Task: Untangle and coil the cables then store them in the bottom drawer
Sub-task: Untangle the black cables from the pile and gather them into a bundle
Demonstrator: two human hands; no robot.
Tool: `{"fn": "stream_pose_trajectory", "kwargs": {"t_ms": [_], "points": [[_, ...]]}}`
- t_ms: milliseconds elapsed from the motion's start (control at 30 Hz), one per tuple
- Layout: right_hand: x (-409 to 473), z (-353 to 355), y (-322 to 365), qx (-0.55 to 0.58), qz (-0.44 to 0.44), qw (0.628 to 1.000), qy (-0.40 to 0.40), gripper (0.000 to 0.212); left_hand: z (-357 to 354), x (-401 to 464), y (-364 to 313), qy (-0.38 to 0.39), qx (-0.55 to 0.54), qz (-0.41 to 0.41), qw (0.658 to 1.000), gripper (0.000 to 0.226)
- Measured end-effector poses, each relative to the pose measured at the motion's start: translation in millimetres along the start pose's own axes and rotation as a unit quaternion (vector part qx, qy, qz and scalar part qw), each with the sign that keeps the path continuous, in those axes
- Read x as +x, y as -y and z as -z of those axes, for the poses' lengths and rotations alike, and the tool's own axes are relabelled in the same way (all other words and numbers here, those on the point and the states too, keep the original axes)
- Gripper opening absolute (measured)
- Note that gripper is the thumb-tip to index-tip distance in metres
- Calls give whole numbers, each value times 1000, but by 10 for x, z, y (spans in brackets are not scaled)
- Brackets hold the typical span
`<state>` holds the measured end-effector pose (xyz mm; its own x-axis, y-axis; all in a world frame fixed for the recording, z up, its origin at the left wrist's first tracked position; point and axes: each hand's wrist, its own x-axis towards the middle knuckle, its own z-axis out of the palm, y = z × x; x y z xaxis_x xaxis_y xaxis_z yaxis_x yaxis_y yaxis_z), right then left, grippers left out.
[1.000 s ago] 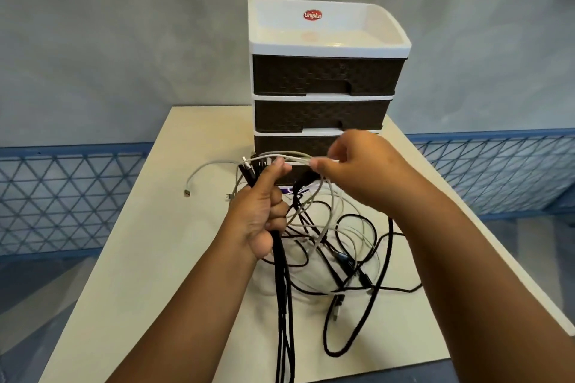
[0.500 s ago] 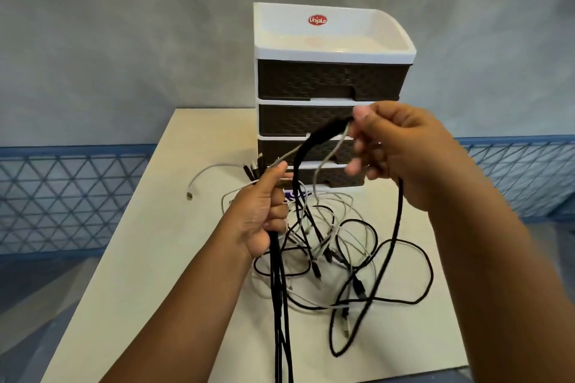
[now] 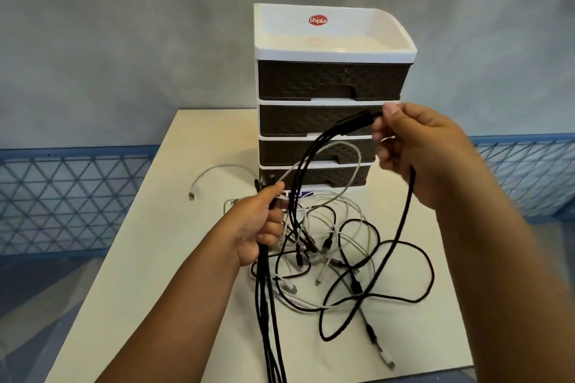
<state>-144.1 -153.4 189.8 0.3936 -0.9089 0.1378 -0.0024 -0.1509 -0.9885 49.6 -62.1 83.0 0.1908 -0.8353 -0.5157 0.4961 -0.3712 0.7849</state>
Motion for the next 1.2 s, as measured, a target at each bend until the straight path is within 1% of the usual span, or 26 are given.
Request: {"fn": "stream_pose_trajectory", "kwargs": {"t_ms": [67,100,167,267,333,400,467,533,600,667,700,733,800,833,867,900,933,967,1000,1033,1067,1100,1133,1200], "points": [[-21,25,-46,163,-74,983,48,29,17,-1,33,-4,25,18,1000,30],[-28,32,-56,213,-89,971,59,30,20,2,49,-7,34,27,999,30],[-28,37,-57,278,-79,955,67,33,17,9,67,-11,37,42,998,31],[-17,51,-33,312,-32,945,90,33,29,11,75,-12,17,59,998,36],[-36,59,-21,312,-3,943,115,31,42,11,77,7,-16,70,997,40],[-86,38,-46,318,17,938,134,30,50,8,84,37,-78,86,993,42],[-172,-15,-122,326,16,933,153,28,45,-6,92,76,-161,100,979,41],[-294,-90,-258,322,1,926,198,22,35,-34,102,127,-228,97,960,39],[-444,-163,-451,306,-32,917,255,17,36,-80,106,157,-267,77,948,52],[-610,-213,-665,270,-74,916,289,11,50,-126,96,150,-276,51,948,69],[-689,-226,-765,250,-92,915,303,7,48,-148,90,135,-267,37,954,73],[-761,-231,-859,229,-107,910,330,7,45,-163,86,115,-244,24,963,71],[-854,-220,-992,174,-136,882,416,14,14,-189,93,85,-164,6,983,51],[-873,-211,-1026,141,-143,862,467,15,-3,-202,108,80,-128,9,988,38],[-876,-194,-1042,99,-136,845,508,12,-18,-222,125,81,-108,18,991,30],[-857,-180,-1041,58,-123,837,530,10,-27,-248,144,85,-101,31,991,29],[-820,-176,-1038,28,-109,840,531,15,-28,-271,164,93,-98,42,990,29],[-766,-187,-1022,14,-103,853,511,22,-24,-296,183,102,-95,50,989,30],[-696,-211,-1027,16,-107,878,465,26,-19,-324,200,109,-92,56,988,31],[-611,-244,-1045,25,-118,909,399,26,-12,-349,215,114,-88,60,988,31],[-515,-283,-1093,24,-127,937,324,23,-3,-374,229,119,-82,61,988,31],[-423,-326,-1134,1,-130,958,256,20,1,-403,240,124,-77,60,988,31],[-335,-375,-1178,-33,-131,968,213,20,6,-432,248,129,-74,57,987,31],[-194,-472,-1237,-83,-140,968,191,23,19,-500,247,145,-71,50,986,30]]}}
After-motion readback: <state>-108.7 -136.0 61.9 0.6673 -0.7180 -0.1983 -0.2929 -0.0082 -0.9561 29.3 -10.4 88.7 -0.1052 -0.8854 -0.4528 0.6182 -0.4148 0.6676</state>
